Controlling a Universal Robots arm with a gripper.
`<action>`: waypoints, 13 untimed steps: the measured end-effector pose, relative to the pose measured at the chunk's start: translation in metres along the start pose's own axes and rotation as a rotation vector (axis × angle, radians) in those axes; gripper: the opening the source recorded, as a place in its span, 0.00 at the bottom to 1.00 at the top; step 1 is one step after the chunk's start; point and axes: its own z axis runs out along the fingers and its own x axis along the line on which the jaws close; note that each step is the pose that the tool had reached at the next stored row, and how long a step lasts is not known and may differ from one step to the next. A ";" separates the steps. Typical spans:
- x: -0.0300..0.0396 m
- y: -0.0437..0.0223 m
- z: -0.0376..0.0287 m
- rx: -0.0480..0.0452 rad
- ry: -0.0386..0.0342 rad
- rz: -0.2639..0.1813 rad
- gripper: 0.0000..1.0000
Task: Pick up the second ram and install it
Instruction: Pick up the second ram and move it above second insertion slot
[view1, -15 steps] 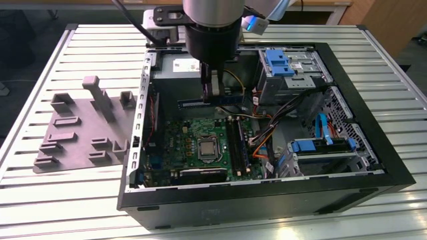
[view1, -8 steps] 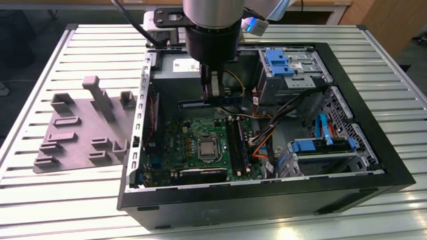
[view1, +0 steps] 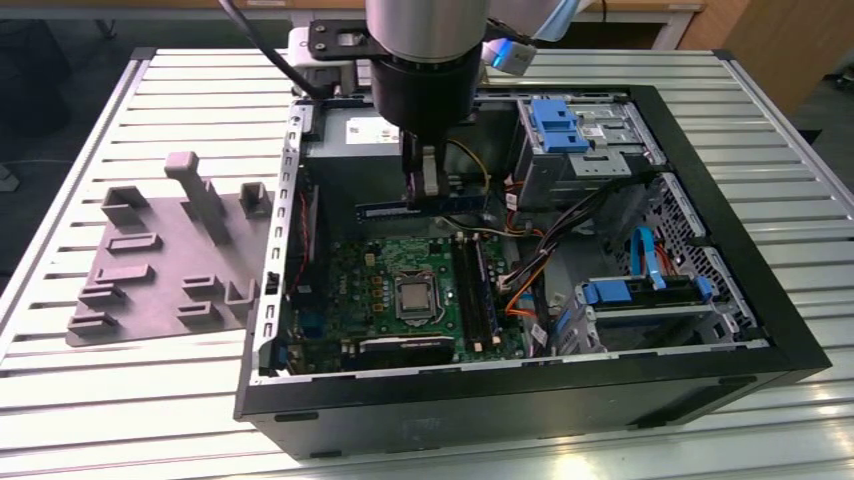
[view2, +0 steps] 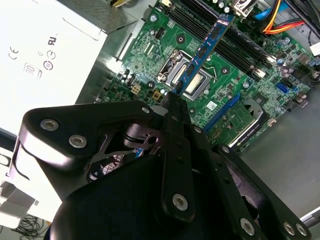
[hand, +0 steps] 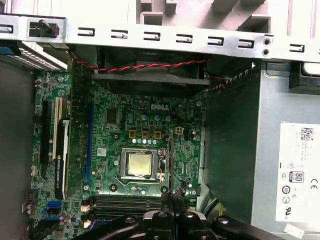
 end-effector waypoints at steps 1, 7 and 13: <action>0.0000 0.0000 0.0004 0.0000 0.0000 0.000 0.12; 0.0003 0.0000 0.0038 0.0000 0.0000 0.001 0.12; 0.0006 0.0000 0.0063 0.0001 0.0001 0.002 0.12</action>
